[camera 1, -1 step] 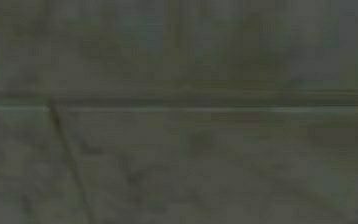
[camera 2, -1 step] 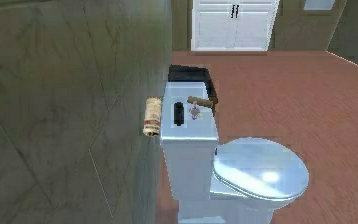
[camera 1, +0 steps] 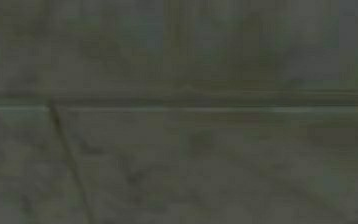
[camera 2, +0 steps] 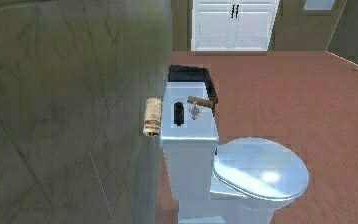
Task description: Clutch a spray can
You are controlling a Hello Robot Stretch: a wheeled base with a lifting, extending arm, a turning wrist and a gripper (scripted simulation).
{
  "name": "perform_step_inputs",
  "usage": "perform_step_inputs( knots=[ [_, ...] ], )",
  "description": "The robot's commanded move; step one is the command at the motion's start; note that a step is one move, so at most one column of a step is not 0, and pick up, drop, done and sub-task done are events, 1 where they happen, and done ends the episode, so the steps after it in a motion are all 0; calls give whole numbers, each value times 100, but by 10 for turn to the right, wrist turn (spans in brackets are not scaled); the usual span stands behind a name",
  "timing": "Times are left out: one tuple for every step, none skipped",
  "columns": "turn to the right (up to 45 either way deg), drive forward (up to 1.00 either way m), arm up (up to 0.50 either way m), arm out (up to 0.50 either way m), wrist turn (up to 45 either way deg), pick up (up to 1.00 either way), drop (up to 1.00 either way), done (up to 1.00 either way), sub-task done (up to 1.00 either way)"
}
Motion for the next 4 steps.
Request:
perform_step_inputs(
  knots=[
    [0, 0, 38, 0, 0, 0, 0, 0, 0],
    [0, 0, 0, 46, 0, 0, 0, 0, 0],
    [0, 0, 0, 0, 450, 0, 0, 0, 0],
    [0, 0, 0, 0, 450, 0, 0, 0, 0]
  ],
)
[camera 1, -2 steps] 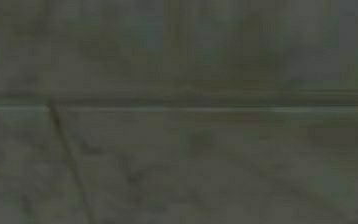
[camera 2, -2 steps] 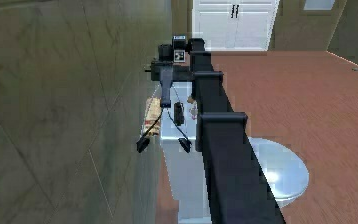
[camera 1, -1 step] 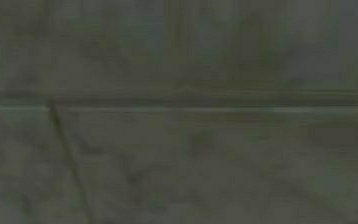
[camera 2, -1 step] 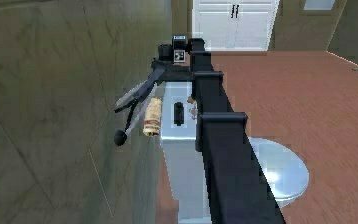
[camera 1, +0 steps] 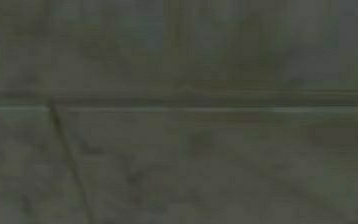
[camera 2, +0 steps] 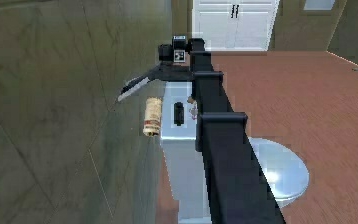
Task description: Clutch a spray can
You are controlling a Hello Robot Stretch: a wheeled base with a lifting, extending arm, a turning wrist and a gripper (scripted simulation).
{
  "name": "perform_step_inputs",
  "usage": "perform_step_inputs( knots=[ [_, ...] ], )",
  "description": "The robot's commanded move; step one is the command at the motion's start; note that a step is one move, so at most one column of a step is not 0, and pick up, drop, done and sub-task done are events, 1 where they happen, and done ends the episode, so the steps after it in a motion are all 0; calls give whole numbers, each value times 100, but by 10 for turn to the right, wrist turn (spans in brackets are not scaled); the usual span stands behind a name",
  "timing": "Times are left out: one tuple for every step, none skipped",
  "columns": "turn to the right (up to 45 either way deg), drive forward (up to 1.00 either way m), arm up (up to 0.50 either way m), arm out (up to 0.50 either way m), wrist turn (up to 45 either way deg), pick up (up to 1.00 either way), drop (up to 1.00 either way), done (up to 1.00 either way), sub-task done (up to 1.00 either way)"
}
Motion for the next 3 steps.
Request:
perform_step_inputs(
  knots=[
    [0, 0, 0, 0, 450, 0, 0, 0, 0],
    [0, 0, 0, 0, 150, 0, 0, 0, 0],
    [0, 0, -22, 0, 0, 0, 0, 0, 0]
  ],
)
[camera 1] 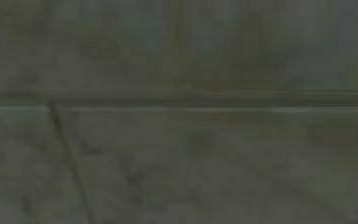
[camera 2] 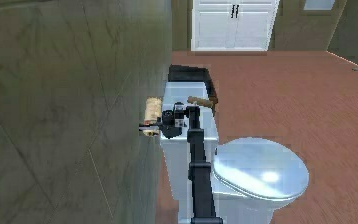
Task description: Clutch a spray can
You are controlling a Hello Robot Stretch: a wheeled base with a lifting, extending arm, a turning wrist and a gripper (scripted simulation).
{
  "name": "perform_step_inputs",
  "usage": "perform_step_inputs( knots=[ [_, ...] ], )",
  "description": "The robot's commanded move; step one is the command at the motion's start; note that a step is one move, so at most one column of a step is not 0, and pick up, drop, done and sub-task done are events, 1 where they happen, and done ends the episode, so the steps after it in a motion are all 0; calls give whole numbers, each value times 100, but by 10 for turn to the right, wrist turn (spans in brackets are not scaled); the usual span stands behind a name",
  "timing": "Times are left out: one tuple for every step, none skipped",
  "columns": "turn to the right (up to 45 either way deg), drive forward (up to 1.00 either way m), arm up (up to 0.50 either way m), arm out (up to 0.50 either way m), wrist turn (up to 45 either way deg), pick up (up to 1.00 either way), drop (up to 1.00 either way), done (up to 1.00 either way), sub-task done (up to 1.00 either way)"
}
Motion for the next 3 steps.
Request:
perform_step_inputs(
  knots=[
    [0, 0, 0, 0, 0, 100, 0, 0, 0],
    [0, 0, 10, 0, 0, 0, 0, 0, 0],
    [0, 0, 0, 0, 0, 0, 0, 100, 0]
  ],
)
